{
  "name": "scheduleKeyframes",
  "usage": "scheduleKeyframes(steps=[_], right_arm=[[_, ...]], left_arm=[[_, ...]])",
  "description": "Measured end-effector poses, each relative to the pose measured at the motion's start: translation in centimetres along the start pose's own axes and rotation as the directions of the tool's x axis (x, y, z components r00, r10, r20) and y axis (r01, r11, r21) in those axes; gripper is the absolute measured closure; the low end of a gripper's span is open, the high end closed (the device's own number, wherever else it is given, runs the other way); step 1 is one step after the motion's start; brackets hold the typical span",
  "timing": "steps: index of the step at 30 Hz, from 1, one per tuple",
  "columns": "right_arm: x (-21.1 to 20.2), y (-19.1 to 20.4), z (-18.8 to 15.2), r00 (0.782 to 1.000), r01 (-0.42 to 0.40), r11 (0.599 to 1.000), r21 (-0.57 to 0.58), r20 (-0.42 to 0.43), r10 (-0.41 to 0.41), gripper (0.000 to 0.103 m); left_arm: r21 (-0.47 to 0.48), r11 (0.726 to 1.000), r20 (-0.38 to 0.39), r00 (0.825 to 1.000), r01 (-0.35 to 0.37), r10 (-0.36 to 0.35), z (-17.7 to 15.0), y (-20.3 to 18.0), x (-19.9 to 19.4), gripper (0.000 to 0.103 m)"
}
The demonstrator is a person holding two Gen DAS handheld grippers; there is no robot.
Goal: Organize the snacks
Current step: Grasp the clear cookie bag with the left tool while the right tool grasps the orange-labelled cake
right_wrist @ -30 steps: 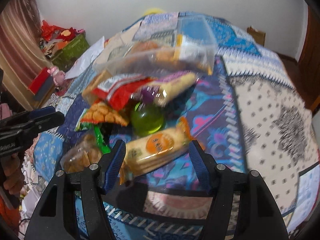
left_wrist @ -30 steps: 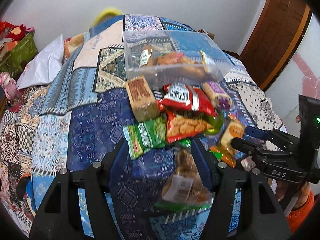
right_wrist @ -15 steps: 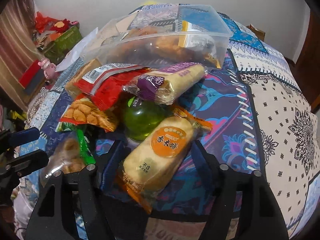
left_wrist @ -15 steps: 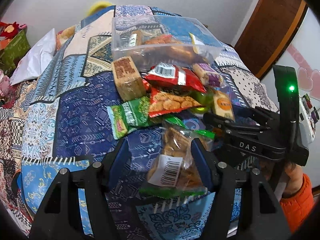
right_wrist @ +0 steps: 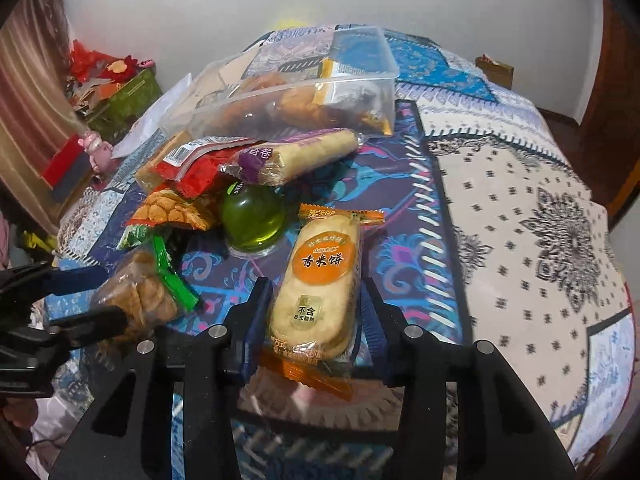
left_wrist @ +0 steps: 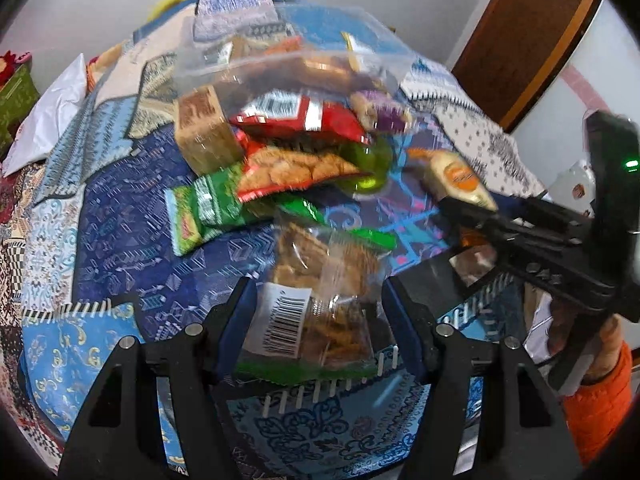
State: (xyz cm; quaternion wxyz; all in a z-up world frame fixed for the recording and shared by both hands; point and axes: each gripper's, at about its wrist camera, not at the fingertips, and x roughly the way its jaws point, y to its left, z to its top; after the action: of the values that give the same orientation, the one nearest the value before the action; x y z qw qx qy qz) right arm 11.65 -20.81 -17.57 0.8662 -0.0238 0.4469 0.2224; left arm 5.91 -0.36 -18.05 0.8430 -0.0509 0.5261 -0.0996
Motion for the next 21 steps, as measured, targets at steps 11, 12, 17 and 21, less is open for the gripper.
scheduleKeyframes(steps=[11,12,17,21], right_arm=[[-1.4,-0.3,-0.6,1.0,-0.016,1.0,0.009,0.02,0.016,0.063],[-1.7,-0.2,-0.6,1.0,-0.015,1.0,0.005,0.026,0.015,0.063],[-2.6,-0.3,-0.2,0.998,-0.018,1.0,0.008,0.052,0.018,0.063],[-3.5,-0.5,0.4,0.996,-0.022,1.0,0.013,0.083,0.021,0.063]], left_arm=[[-0.01,1.0,0.01,1.0,0.025,-0.025,-0.4,-0.2,2.7,0.045],[-0.006,1.0,0.019,1.0,0.02,-0.02,-0.4,-0.3,2.6,0.046],[0.015,1.0,0.056,0.998,0.02,-0.021,-0.6,-1.2,1.7,0.053],[0.032,0.999,0.108,0.994,0.015,-0.019,-0.5,-1.7,-0.3,0.054]])
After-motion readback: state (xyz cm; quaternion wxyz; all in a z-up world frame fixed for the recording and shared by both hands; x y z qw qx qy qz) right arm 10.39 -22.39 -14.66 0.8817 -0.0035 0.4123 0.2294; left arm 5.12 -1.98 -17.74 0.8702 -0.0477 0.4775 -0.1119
